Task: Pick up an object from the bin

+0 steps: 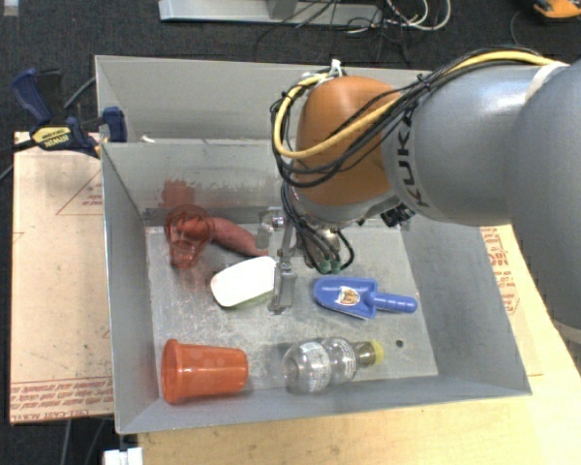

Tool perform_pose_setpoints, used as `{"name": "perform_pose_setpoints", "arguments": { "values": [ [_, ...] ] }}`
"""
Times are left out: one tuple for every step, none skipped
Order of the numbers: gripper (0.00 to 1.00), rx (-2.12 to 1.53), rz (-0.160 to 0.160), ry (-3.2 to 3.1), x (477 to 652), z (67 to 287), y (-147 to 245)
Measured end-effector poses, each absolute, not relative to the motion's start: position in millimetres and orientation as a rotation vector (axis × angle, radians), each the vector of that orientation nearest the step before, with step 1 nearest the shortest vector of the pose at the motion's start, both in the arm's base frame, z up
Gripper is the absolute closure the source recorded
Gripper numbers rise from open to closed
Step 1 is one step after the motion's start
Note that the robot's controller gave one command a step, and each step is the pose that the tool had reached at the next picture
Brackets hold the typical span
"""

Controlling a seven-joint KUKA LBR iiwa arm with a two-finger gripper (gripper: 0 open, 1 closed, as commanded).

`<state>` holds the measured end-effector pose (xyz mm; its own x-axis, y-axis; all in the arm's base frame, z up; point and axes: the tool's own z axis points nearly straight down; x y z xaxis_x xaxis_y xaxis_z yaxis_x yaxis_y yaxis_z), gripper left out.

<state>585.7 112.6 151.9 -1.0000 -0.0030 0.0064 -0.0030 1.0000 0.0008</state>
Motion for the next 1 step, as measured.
{"name": "perform_pose_setpoints", "arguments": {
  "values": [
    [0.0, 0.0, -0.002, -3.142, 587.5, 156.6, 111.9]
  ]
}}
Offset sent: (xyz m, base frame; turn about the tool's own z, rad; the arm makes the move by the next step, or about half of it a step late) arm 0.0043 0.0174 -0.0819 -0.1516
